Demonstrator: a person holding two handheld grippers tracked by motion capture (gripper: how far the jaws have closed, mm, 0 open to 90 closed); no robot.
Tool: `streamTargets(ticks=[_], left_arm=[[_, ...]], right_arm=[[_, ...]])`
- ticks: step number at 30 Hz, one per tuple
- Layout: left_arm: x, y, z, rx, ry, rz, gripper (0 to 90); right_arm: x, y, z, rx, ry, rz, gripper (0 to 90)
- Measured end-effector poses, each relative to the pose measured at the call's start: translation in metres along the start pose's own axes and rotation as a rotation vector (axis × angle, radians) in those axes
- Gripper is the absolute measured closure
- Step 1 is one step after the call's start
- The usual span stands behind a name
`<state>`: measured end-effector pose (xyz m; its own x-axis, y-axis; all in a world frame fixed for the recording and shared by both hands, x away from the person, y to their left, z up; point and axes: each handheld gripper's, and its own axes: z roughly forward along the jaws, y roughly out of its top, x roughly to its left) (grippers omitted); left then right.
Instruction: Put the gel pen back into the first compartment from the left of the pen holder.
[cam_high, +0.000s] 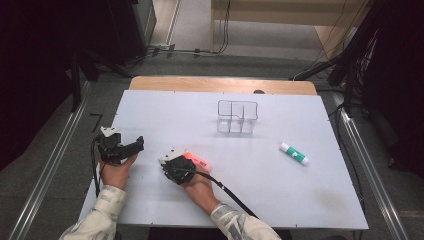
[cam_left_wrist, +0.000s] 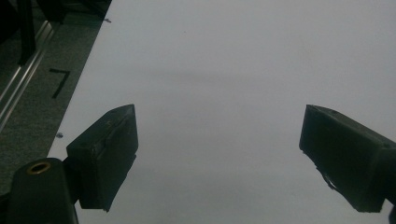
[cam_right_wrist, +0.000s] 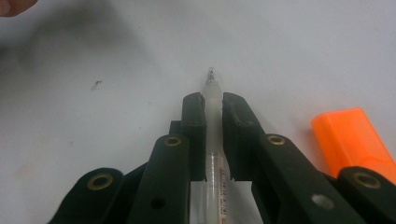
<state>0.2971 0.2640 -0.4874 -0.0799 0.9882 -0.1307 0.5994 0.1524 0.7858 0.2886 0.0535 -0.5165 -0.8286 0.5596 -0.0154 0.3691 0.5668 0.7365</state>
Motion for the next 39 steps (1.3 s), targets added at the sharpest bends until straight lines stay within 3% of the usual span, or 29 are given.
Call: streamTargets(ticks=[26,39], left_arm=[[0.0,0.0,0.0,0.002,0.001,-0.004,12.0],[0.0,0.0,0.001,0.004,0.006,-0.004,12.0]], right_arm=[[-0.011,0.01,-0.025,-0.041,0.036,0.044,78.7],[-0.036,0.022,-0.054,-0.084,0.027,0.067,78.7]])
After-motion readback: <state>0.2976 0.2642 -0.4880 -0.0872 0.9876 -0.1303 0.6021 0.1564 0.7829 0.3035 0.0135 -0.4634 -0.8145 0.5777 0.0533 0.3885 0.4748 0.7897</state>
